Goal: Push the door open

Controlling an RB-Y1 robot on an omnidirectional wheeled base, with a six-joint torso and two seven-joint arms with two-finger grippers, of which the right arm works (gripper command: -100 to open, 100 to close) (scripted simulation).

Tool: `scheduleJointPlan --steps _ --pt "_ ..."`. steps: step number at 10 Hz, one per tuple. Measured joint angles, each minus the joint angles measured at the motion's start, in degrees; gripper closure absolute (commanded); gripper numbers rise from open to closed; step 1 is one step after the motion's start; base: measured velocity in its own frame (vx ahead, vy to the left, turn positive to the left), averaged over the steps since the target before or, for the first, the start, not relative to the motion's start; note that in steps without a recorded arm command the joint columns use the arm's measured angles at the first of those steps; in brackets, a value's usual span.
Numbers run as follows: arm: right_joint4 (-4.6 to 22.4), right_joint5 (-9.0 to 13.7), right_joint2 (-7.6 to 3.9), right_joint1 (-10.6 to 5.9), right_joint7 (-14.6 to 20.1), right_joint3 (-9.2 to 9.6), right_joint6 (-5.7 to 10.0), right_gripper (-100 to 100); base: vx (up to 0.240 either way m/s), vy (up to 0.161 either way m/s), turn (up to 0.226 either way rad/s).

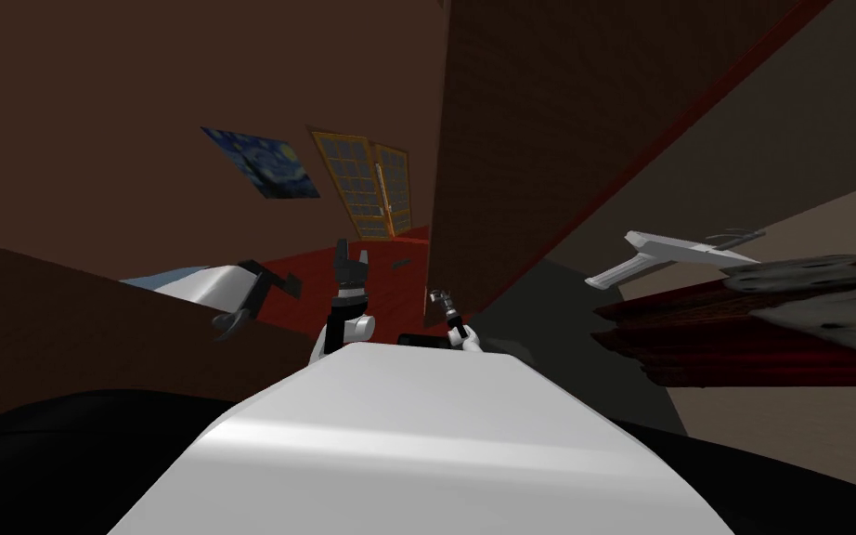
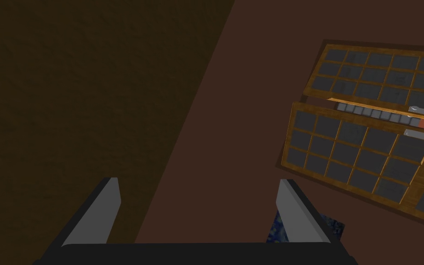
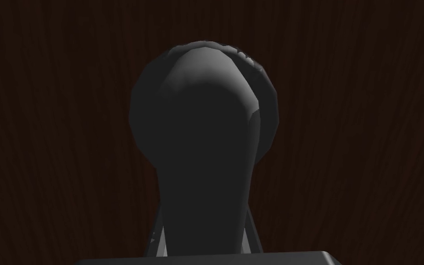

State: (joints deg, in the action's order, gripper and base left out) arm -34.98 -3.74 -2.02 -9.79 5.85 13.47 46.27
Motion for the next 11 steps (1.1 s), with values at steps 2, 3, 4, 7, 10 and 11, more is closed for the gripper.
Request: scheduleJointPlan --steps 2,3,4,7,10,11 --pt "-0.33 0.31 -0.06 -0.05 -0.29 -0.65 0.01 100 0.06 0.07 -0.023" --pt "-1.39 0.47 0.09 0.66 -0.54 -1.09 -0.59 100 0.112 0.153 -0.073" --pt "-0.36 0.81 0.22 0.29 -0.85 -1.79 -0.32 100 0.101 0.151 -0.067" --pt "-1.49 1.48 0.17 0.77 -1.34 -3.27 -0.87 100 0.066 0.089 -0.036" --pt "-2.9 1.73 -0.29 1.87 -1.61 -3.79 -1.92 100 0.141 0.068 -0.037" --pt "-1.39 1.99 -0.21 1.16 -1.84 -4.26 -1.42 100 0.192 0.094 -0.036"
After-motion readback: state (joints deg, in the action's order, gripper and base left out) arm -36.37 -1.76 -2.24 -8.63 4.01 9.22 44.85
